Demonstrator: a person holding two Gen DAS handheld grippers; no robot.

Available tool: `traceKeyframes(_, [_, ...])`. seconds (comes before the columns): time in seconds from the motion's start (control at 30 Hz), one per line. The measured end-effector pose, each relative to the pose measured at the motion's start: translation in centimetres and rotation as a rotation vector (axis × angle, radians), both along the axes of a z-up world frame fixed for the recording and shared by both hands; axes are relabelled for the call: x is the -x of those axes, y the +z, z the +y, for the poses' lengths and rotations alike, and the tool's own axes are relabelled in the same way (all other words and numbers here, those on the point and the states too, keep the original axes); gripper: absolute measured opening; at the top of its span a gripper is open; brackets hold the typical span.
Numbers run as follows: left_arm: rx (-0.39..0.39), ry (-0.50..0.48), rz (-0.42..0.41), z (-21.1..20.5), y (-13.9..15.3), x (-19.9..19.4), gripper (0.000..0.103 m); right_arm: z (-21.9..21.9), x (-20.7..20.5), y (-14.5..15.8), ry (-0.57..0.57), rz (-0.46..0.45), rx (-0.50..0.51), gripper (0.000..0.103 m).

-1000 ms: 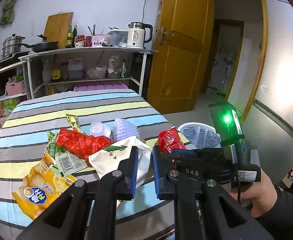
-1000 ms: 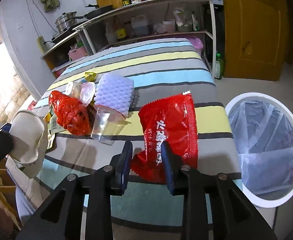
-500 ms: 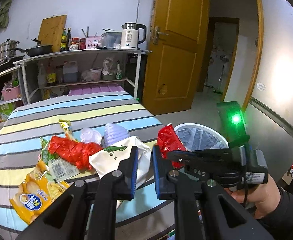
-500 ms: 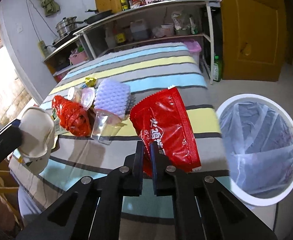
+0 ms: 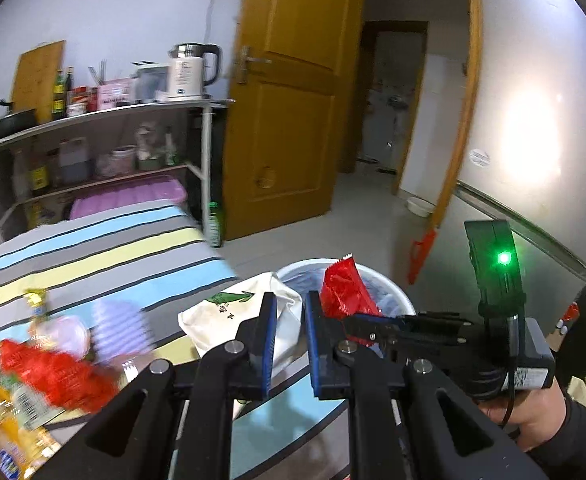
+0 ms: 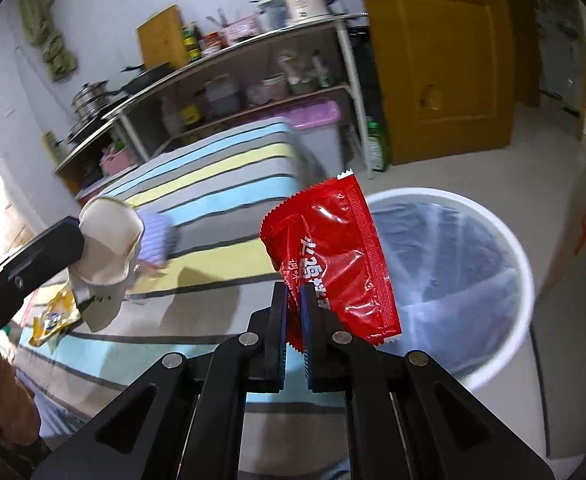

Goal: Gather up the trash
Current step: 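Carry both items over the white bin and open both grippers to drop them, then return both grippers to the table and reach for the yellow chip bag and cup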

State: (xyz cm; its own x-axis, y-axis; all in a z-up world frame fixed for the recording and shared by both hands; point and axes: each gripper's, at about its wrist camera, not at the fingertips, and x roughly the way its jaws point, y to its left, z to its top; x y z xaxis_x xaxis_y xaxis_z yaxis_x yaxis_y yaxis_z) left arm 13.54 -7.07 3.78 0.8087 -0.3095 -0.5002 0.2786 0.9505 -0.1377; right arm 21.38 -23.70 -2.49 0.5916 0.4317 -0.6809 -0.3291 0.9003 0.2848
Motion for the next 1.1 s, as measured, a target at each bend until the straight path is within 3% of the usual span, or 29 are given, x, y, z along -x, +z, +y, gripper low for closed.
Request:
traceKeyframes(0.3, [0.014,-0.117,0.056,-4.9,-1.8,-5.1,0.015,-5.1,-1.7,-2.2,-0.090,0.059,0.001,0.007])
traceKeyframes(0.67, [0.051,-0.138,0.165,-6.5,-4.8,-9.1,0.015,-7.0,-3.8,-5.1,-0.129,0.137,-0.005,0.011])
traceKeyframes(0.9, [0.065,-0.116,0.158,-5.7,-4.7,-8.6,0.016,-7.2,-3.3,-4.7,-0.132,0.118,-0.013,0.011])
traceKeyframes(1.1, [0.066,-0.080,0.130,-4.1,-3.9,-7.0,0.024,-6.7,-1.4,-2.3,-0.120,0.049,-0.017,0.016])
